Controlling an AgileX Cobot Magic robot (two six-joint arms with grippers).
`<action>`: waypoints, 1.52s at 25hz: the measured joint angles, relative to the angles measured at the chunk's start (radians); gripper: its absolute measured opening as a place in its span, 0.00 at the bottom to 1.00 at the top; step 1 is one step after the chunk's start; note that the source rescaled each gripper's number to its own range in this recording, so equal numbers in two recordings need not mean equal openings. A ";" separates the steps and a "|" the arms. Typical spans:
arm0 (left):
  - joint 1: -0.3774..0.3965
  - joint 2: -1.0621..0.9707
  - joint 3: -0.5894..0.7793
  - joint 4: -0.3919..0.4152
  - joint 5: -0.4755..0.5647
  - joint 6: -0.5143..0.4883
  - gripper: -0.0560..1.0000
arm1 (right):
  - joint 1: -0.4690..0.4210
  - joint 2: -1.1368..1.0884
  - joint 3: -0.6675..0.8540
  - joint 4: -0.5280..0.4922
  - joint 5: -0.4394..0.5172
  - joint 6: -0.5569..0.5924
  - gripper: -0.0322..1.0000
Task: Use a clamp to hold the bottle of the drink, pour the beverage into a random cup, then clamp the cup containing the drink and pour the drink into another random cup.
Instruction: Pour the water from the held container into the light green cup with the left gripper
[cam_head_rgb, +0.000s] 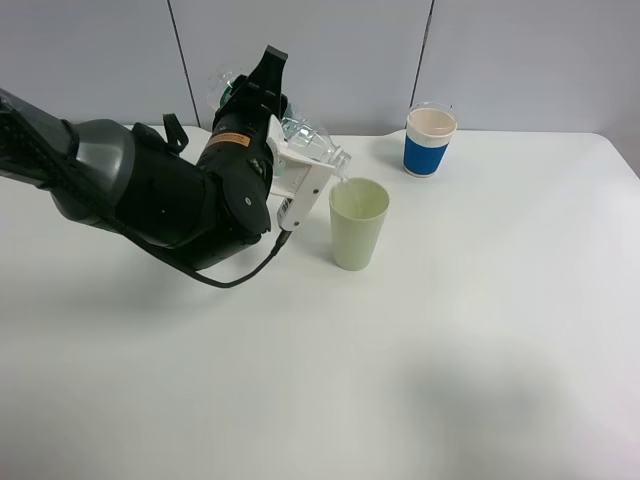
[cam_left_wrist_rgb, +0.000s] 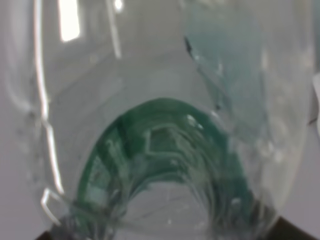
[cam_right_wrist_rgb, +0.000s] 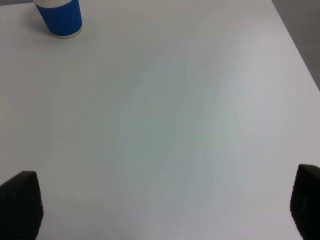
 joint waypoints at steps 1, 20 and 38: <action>0.000 0.000 0.000 0.011 0.000 0.000 0.05 | 0.000 0.000 0.000 0.000 0.000 0.000 1.00; 0.000 0.000 0.000 0.166 -0.008 0.113 0.05 | 0.000 0.000 0.000 0.000 0.000 0.000 1.00; 0.000 0.000 0.000 0.272 -0.032 0.120 0.05 | 0.000 0.000 0.000 0.000 0.000 0.000 1.00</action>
